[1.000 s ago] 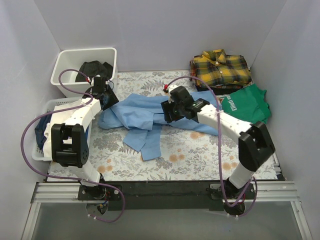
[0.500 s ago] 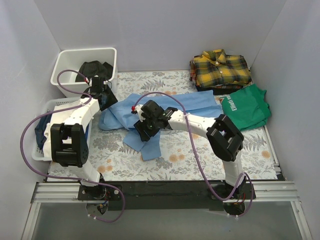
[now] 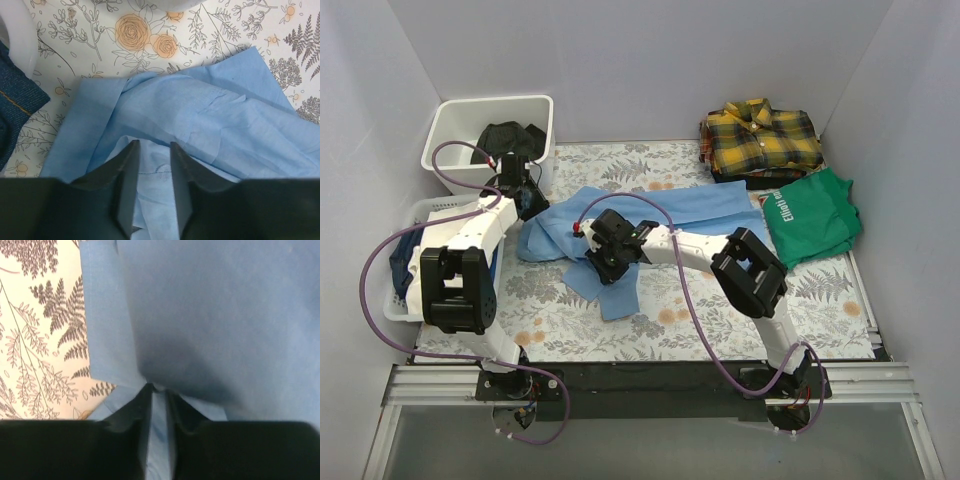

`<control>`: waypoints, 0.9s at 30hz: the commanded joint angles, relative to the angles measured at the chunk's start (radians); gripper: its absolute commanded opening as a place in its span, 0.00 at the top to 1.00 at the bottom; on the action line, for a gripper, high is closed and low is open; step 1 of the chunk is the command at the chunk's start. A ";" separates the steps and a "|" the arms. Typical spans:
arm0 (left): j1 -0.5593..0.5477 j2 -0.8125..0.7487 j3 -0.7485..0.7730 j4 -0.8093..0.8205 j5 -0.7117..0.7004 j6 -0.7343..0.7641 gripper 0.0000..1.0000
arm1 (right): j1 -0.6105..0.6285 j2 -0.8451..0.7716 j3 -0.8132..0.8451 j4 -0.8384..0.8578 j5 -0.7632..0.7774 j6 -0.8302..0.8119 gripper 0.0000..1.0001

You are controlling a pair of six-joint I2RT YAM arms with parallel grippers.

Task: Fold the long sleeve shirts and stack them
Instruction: Flatten the shirt out

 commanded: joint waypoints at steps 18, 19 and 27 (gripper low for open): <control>0.019 -0.082 -0.040 0.014 -0.008 0.015 0.63 | 0.029 -0.676 -0.179 0.015 0.122 -0.024 0.99; 0.019 -0.088 -0.040 0.015 -0.005 0.015 0.60 | 0.030 -0.708 -0.185 0.017 0.134 -0.027 0.99; 0.020 -0.091 -0.064 0.025 0.026 0.020 0.57 | 0.029 -0.974 -0.212 0.178 0.456 -0.063 0.99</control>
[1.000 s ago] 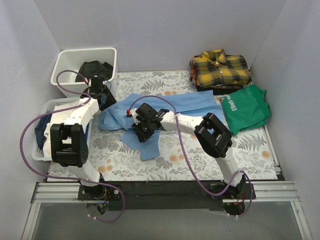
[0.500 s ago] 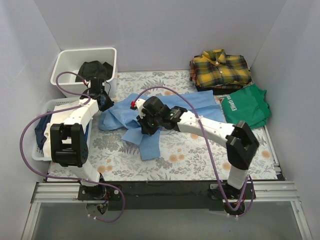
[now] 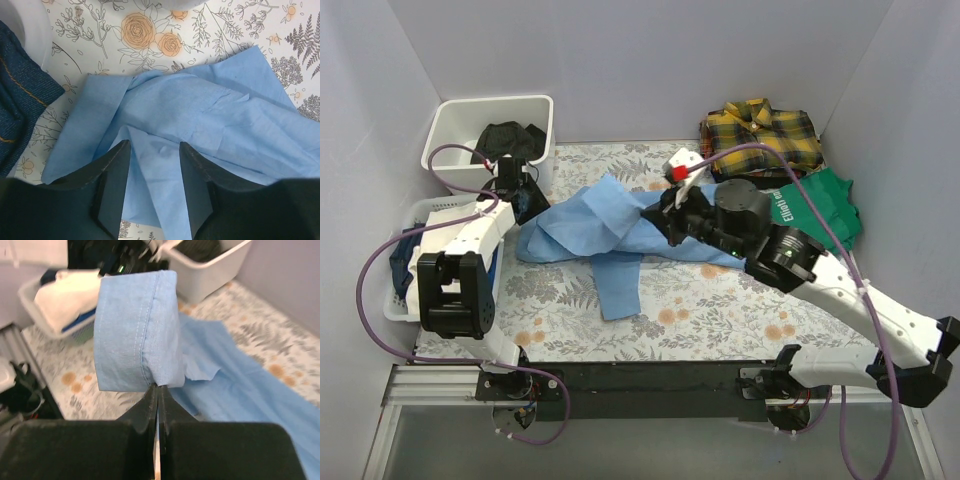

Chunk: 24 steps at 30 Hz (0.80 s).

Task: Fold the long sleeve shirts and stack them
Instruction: Flatten the shirt out

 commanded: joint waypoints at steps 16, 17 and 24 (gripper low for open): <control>0.007 -0.143 -0.145 -0.043 0.047 -0.030 0.38 | -0.235 0.160 0.101 0.089 0.384 0.098 0.99; 0.007 -0.134 -0.148 -0.041 0.052 -0.036 0.37 | -0.265 0.177 0.110 0.079 0.340 0.140 0.99; 0.007 -0.085 -0.119 -0.057 0.057 -0.045 0.37 | -0.476 0.419 0.281 0.011 0.221 0.166 0.92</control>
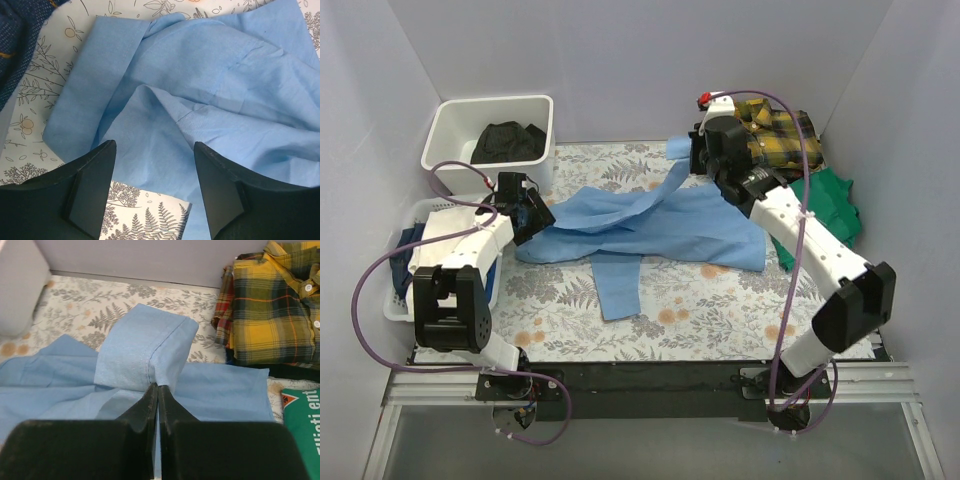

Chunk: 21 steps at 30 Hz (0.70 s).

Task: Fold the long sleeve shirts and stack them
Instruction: Flatten the shirt out

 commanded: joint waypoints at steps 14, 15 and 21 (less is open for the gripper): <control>0.007 -0.083 -0.056 -0.137 -0.059 -0.002 0.30 | -0.164 0.074 -0.078 -0.295 -0.056 0.086 0.10; 0.007 -0.088 -0.064 -0.148 -0.068 -0.007 0.28 | -0.171 0.042 -0.116 -0.313 -0.056 0.103 0.10; 0.007 -0.071 -0.113 -0.185 -0.069 -0.022 0.28 | -0.263 -0.061 -0.360 -0.368 -0.130 0.225 0.10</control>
